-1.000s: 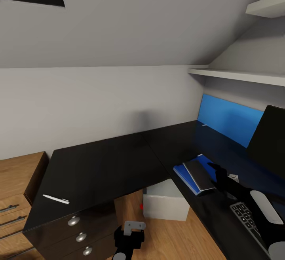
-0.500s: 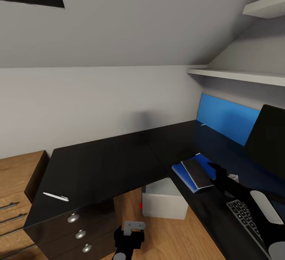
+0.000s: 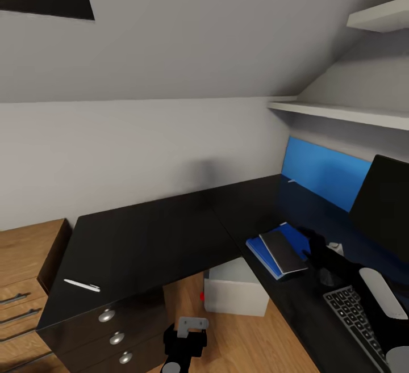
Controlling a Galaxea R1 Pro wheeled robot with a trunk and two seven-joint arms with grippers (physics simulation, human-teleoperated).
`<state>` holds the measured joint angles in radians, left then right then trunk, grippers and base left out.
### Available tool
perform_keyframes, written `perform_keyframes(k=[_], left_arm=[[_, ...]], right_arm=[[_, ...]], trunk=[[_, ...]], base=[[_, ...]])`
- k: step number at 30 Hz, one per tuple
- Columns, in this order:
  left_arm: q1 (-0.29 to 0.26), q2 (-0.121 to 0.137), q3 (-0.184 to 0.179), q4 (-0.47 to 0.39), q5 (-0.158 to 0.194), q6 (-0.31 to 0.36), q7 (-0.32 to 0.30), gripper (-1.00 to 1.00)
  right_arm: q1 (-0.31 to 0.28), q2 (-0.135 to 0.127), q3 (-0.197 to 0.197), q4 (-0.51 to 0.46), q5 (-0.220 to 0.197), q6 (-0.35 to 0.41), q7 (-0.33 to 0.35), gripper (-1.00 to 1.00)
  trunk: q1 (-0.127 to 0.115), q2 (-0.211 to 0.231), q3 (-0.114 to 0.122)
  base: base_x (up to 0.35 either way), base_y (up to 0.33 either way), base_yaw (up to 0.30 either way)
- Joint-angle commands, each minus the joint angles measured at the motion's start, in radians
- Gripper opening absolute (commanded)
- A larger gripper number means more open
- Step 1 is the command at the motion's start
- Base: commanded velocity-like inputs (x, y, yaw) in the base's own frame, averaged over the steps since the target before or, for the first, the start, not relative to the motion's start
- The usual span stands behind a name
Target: In the bedroom, organize the workspace by keeping the computer under the desk, ensuring the monitor is on the desk, placing the keyboard on the desk next to the monitor, placing the mouse on the desk next to the keyboard, moving the folder from the swivel chair onto the desk next to the mouse, stacking the notebook on top of the folder with the pen on top of the notebook, and positioning the swivel chair next to the desk.
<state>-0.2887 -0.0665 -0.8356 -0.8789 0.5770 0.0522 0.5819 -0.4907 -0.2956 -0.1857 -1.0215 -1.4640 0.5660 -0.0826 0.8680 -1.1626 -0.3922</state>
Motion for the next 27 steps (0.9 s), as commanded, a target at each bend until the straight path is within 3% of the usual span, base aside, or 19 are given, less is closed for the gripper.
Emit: perform_keyframes(k=[1, 4, 5, 9, 10, 14, 15, 19, 22, 23, 27], left_arm=[[-0.001, 0.001, -0.003, -0.002, 0.003, 0.005, 0.008, 1.0], [-0.001, 0.001, -0.003, -0.002, 0.003, 0.005, 0.008, 1.0], [-0.001, 0.001, -0.002, -0.002, 0.003, 0.005, 0.008, 1.0], [-0.001, 0.001, -0.002, -0.002, 0.003, 0.005, 0.009, 1.0], [-0.001, 0.001, -0.003, -0.002, 0.003, 0.005, 0.01, 1.0], [-0.001, 0.003, -0.003, -0.001, 0.005, 0.005, 0.029, 1.0], [-0.001, 0.003, -0.003, 0.001, 0.007, 0.005, 0.033, 1.0], [-0.001, 0.014, -0.002, 0.028, 0.044, 0.004, 0.043, 1.0], [-0.001, 0.025, -0.003, 0.044, 0.083, 0.004, 0.046, 1.0], [-0.001, 0.036, -0.004, 0.055, 0.109, 0.004, 0.047, 1.0], [0.0, 0.066, -0.007, 0.094, 0.151, 0.003, 0.045, 1.0]], right_arm=[[0.004, 0.001, -0.001, -0.024, 0.018, 0.005, -0.013, 1.0], [0.016, 0.003, 0.0, -0.064, 0.069, 0.006, -0.032, 1.0], [0.027, 0.008, 0.0, -0.097, 0.106, 0.006, -0.062, 1.0], [0.046, 0.025, 0.001, -0.185, 0.176, 0.007, -0.17, 1.0], [0.065, 0.054, 0.002, -0.286, 0.235, 0.008, -0.337, 1.0], [0.084, 0.114, 0.003, -0.417, 0.316, 0.007, -0.599, 1.0], [0.086, 0.121, 0.004, -0.431, 0.331, 0.006, -0.63, 1.0], [0.09, 0.152, 0.005, -0.469, 0.392, 0.007, -0.717, 1.0], [0.093, 0.179, 0.005, -0.48, 0.41, 0.009, -0.739, 1.0], [0.095, 0.199, 0.005, -0.484, 0.418, 0.01, -0.748, 1.0], [0.101, 0.23, 0.005, -0.495, 0.427, 0.013, -0.76, 1.0]], trunk=[[-0.004, 0.006, 0.002], [-0.015, 0.027, 0.011], [-0.019, 0.034, 0.015], [-0.035, 0.062, 0.027], [-0.038, 0.069, 0.03], [-0.054, 0.097, 0.043], [-0.058, 0.104, 0.046], [-0.073, 0.132, 0.058], [-0.084, 0.153, 0.068], [-0.088, 0.16, 0.071], [-0.104, 0.188, 0.084]], base=[[0.0, 0.0, 0.0], [0.0, 0.0, 0.0], [0.0, 0.0, 0.0], [0.0, 0.0, 0.0], [0.0, 0.0, 0.0], [0.0, 0.0, 0.0], [0.0, 0.0, 0.0], [0.0, 0.0, 0.0], [0.0, 0.0, 0.0], [0.0, 0.0, 0.0], [0.0, 0.0, 0.0]])
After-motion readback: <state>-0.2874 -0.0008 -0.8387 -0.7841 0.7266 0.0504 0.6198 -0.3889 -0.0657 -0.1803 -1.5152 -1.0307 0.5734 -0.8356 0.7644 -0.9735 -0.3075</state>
